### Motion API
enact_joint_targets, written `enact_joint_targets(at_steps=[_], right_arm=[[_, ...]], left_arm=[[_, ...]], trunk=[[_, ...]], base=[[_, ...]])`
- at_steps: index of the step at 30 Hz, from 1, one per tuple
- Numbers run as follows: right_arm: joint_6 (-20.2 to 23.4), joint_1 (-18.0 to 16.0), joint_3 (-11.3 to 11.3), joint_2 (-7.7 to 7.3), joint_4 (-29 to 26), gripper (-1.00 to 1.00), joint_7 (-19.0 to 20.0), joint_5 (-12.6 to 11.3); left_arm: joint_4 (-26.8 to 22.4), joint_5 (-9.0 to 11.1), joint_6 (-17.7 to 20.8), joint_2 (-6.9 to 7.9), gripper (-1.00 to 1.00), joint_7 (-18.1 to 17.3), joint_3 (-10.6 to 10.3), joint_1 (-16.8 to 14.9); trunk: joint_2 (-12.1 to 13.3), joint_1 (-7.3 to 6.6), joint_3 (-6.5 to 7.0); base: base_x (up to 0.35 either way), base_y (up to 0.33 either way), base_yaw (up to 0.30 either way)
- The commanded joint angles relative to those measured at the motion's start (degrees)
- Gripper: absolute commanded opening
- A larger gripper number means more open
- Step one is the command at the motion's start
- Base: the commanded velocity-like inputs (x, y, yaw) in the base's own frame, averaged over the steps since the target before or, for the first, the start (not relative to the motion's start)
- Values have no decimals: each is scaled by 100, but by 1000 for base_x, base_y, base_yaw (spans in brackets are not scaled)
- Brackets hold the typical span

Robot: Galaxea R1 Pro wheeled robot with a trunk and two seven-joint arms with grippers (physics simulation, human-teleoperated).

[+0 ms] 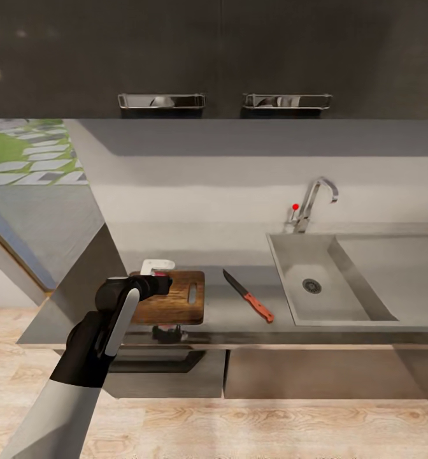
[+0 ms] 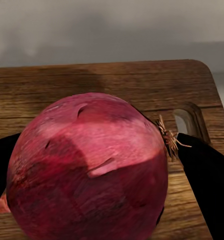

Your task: In the kitchen, take the Vidalia onion out of the sink, dice it on the chopping board with the paring knife, put the diced onion into the bowl on the countertop, then place both the paring knife and the chopping board into the sink.

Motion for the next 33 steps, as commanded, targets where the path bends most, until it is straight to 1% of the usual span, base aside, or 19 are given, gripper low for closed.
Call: enact_joint_targets(at_steps=[1,33], right_arm=[[-7,1,4,-3,-6,100,7,7],[-7,1,4,-3,-6,100,7,7]], left_arm=[[-6,61,22,0,-100,56,-3,-4],[-15,46,22,4,-100,57,-3,-4]], trunk=[[-11,3,-19],[-11,3,-309]], base=[[7,0,0],[0,12,0]])
